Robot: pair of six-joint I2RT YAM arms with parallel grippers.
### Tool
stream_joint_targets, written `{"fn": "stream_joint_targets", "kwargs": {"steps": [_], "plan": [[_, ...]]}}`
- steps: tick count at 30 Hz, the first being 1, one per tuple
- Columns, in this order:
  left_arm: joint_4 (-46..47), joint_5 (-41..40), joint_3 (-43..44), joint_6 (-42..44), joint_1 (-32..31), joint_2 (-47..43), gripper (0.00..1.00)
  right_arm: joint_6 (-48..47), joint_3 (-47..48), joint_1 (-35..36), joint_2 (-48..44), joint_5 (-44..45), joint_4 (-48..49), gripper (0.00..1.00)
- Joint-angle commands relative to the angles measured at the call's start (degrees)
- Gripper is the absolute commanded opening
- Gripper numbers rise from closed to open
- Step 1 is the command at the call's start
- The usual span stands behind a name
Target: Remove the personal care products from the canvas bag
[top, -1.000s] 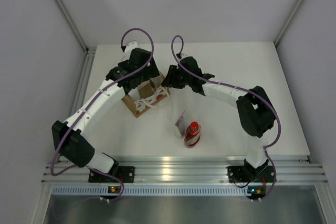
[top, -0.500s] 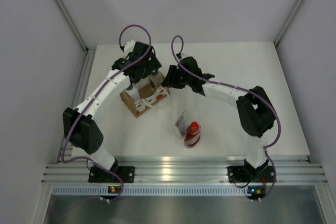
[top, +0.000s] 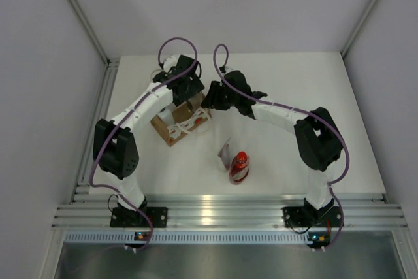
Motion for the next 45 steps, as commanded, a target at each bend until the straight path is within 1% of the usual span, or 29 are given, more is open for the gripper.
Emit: {"fn": "stream_joint_targets", "kwargs": {"steps": [1, 5, 8, 12, 13, 15, 16, 18, 29, 38, 41, 45], "plan": [[-0.6, -1.0, 1.3, -0.6, 0.1, 0.3, 0.75, -0.8, 1.9, -1.3, 0.1, 0.4, 0.2, 0.41], [-0.6, -2.3, 0.8, -0.9, 0.1, -0.4, 0.71, -0.9, 1.9, -1.3, 0.3, 0.2, 0.2, 0.41], [-0.6, -2.7, 0.8, -0.8, 0.1, -0.2, 0.63, -0.8, 2.0, -1.3, 0.4, 0.0, 0.4, 0.41], [-0.6, -2.5, 0.4, -0.9, 0.0, -0.7, 0.64, -0.8, 2.1, -1.3, 0.6, 0.1, 0.4, 0.41], [-0.6, -2.4, 0.4, -0.7, 0.0, -0.8, 0.68, -0.8, 2.1, -1.3, 0.7, 0.1, 0.4, 0.41], [-0.5, -1.7, 0.8, -0.7, 0.1, -1.1, 0.71, -0.7, 2.2, -1.3, 0.8, 0.0, 0.4, 0.41], [-0.3, -1.2, 1.0, -0.7, 0.1, -1.1, 0.74, -0.8, 2.2, -1.3, 0.9, 0.0, 0.4, 0.41], [-0.3, 0.0, 2.2, -0.1, 0.0, -0.6, 0.76, -0.8, 2.2, -1.3, 0.8, 0.0, 0.3, 0.41], [0.3, -0.2, 1.7, -0.7, -0.1, -2.5, 0.76, -0.9, 2.3, -1.3, 0.8, -0.1, 0.4, 0.41], [2.0, 1.4, 1.0, -0.9, -0.1, -2.8, 0.75, -1.0, 2.5, -1.3, 0.7, -0.6, 0.2, 0.41], [1.8, 0.7, 0.8, -0.9, -0.1, -3.4, 0.72, -1.1, 2.5, -1.3, 0.6, -0.6, 0.2, 0.41], [1.9, 0.1, -0.4, -1.6, 0.0, -4.8, 0.71, -1.1, 2.5, -1.3, 0.6, -0.5, 0.3, 0.41]]}}
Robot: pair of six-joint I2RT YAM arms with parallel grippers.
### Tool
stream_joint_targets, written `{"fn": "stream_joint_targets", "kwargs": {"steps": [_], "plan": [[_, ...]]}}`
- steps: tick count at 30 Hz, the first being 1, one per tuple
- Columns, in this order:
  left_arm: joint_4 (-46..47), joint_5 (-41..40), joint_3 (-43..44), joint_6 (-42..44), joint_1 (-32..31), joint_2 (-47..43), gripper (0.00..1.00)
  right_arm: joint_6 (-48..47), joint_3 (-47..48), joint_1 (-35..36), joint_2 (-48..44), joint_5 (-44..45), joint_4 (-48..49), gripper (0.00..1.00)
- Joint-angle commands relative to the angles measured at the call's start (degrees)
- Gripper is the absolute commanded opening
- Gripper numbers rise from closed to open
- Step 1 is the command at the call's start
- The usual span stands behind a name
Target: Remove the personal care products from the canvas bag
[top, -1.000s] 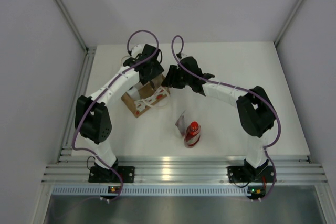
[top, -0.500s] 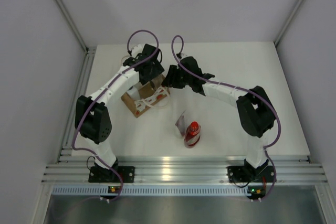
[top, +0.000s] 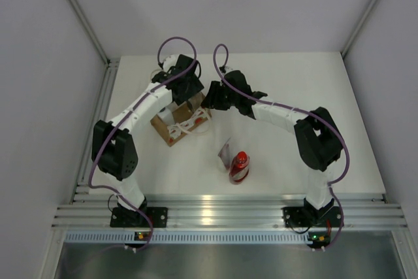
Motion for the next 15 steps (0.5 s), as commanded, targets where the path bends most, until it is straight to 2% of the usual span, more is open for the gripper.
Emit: {"fn": "stream_joint_targets", "kwargs": {"steps": [1, 11, 15], "plan": [[1.8, -0.8, -0.4, -0.4, 0.2, -4.2, 0.71, -1.2, 2.5, -1.2, 0.7, -0.3, 0.3, 0.41], [1.9, -0.4, -0.9, -0.3, 0.2, -3.6, 0.71, -1.0, 2.4, -1.2, 0.9, -0.5, 0.3, 0.41], [1.9, 0.9, -0.5, -0.5, 0.2, -1.6, 0.67, -1.1, 2.3, -1.2, 0.7, -0.6, 0.3, 0.41]]}}
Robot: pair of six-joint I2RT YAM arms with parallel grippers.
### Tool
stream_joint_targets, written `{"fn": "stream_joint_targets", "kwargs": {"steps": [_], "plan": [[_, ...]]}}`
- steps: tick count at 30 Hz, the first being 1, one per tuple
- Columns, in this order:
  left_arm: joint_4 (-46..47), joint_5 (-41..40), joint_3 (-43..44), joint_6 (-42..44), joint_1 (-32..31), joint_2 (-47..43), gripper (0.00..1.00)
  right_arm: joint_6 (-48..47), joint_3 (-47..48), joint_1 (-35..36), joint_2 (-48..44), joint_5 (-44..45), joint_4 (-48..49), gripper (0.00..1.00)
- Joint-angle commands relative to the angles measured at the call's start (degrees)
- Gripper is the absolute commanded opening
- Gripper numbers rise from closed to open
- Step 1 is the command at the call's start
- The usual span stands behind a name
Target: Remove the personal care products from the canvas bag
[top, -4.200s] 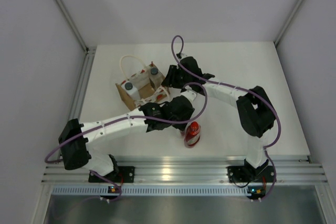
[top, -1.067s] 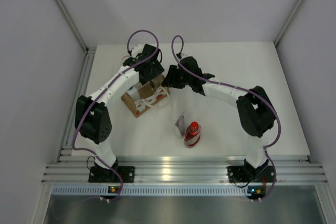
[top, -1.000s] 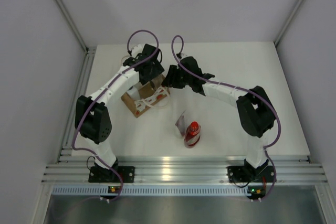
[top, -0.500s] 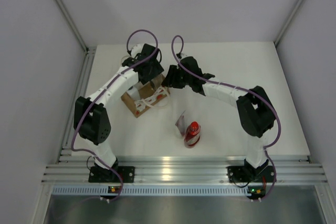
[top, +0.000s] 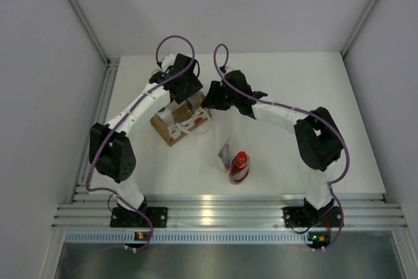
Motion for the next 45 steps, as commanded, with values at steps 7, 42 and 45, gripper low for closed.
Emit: {"fn": "stream_joint_targets", "kwargs": {"steps": [7, 42, 45], "plan": [[1.8, -2.6, -3.1, -2.0, 0.3, -1.6, 0.57, -1.4, 2.3, -1.1, 0.8, 0.1, 0.3, 0.41], [1.9, -2.4, -8.3, -1.6, 0.6, -0.4, 0.56, -1.3, 3.2, -1.2, 2.1, -0.3, 0.3, 0.41], [1.9, -2.9, -8.6, -1.7, 0.6, -1.5, 0.57, -1.2, 3.4, -1.2, 2.2, -0.4, 0.3, 0.41]]}}
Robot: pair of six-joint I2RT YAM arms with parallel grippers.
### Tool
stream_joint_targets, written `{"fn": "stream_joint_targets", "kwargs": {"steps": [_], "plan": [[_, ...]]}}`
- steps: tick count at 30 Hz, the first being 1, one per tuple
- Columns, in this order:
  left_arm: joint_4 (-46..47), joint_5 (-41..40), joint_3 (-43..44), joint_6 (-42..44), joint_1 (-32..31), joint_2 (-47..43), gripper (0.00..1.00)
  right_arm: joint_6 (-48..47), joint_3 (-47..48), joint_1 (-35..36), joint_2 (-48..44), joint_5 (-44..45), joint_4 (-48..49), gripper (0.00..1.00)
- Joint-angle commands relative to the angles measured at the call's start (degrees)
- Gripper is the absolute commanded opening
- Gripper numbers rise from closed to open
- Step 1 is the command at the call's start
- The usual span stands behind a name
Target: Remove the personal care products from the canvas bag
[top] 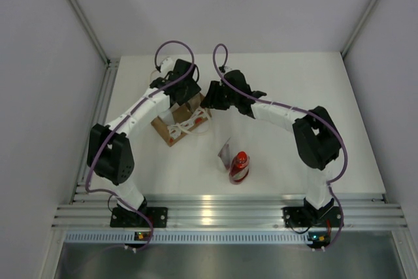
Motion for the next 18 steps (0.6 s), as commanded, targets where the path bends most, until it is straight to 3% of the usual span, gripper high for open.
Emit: {"fn": "stream_joint_targets", "kwargs": {"steps": [1, 18], "plan": [[-4.5, -2.1, -2.8, 0.0, 0.5, -0.6, 0.57, -1.2, 2.6, -1.1, 1.3, 0.3, 0.3, 0.41], [-3.1, -1.7, -3.7, 0.9, 0.5, -2.0, 0.64, -1.1, 2.7, -1.2, 1.4, 0.1, 0.3, 0.41]]}}
